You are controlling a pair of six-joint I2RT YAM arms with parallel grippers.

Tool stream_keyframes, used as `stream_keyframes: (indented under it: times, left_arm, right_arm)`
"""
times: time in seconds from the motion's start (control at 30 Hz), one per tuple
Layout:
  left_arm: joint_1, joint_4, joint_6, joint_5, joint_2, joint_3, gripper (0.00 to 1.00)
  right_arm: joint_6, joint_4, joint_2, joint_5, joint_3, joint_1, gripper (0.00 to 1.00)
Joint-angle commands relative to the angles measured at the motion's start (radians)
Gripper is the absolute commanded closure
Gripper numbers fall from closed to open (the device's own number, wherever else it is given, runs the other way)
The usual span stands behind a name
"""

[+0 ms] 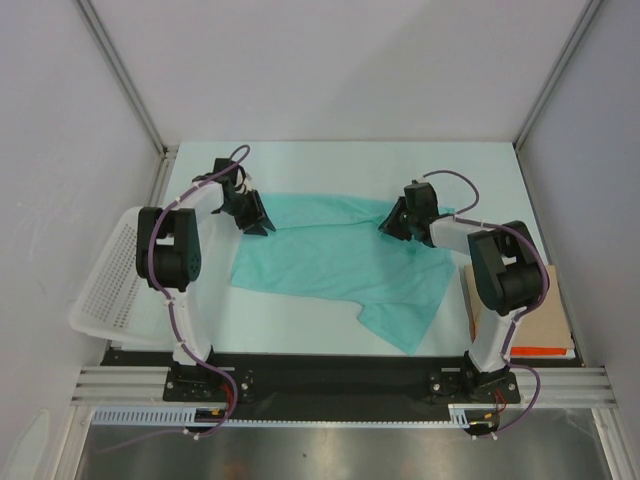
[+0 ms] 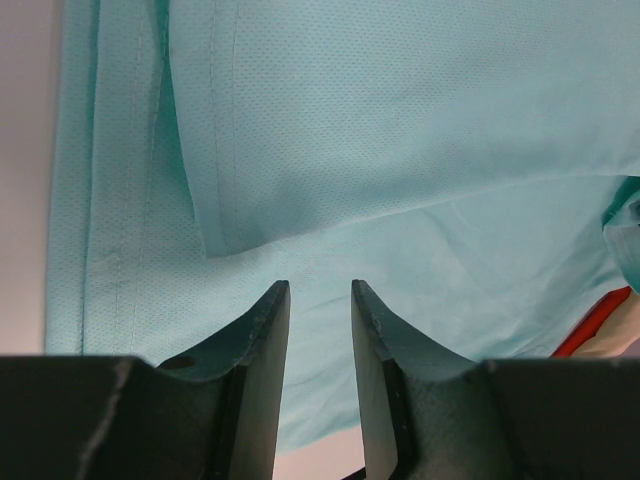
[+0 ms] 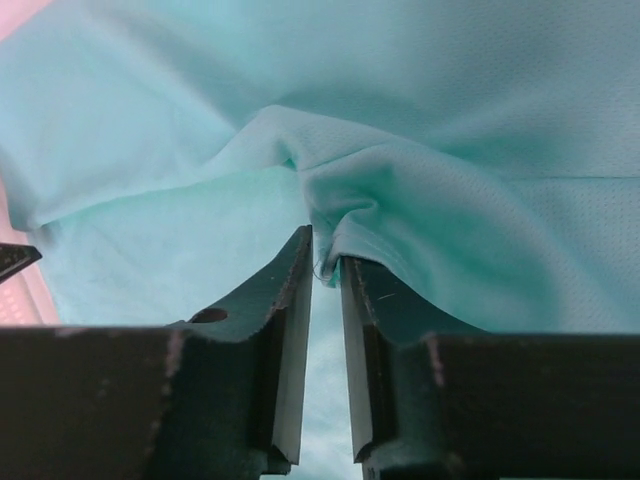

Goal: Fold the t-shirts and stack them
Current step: Fold the tshirt

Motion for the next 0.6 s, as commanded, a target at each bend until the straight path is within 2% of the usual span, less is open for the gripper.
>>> stream_keyframes:
  times: [0.0, 0.07, 0.1, 0.17, 0.33, 0.57]
  left_arm:
    - [0.007, 0.016, 0.001, 0.001, -0.053, 0.013, 0.64]
    - [0.009, 0.015, 0.006, -0.007, -0.059, 0.008, 0.64]
    - [0.011, 0.015, 0.006, -0.01, -0.06, 0.008, 0.64]
    - [0.014, 0.012, 0.009, -0.013, -0.059, 0.009, 0.64]
    - [0.023, 0.01, 0.009, -0.014, -0.056, 0.014, 0.64]
    - [0.029, -0.004, 0.01, -0.018, -0.031, 0.037, 0.64]
  right_arm:
    - [0.018, -0.033, 0.023, 0.024, 0.05, 0.003, 0.79]
    - [0.015, -0.05, 0.02, 0.027, 0.048, 0.004, 0.85]
    - [0.015, -0.059, 0.02, 0.023, 0.053, 0.004, 0.92]
    - [0.025, -0.163, 0.018, 0.017, 0.089, 0.004, 1.0]
    - [0.048, -0.441, 0.027, -0.111, 0.208, 0.003, 1.0]
    - [0.076, -0.57, 0.032, -0.213, 0.235, 0.007, 0.98]
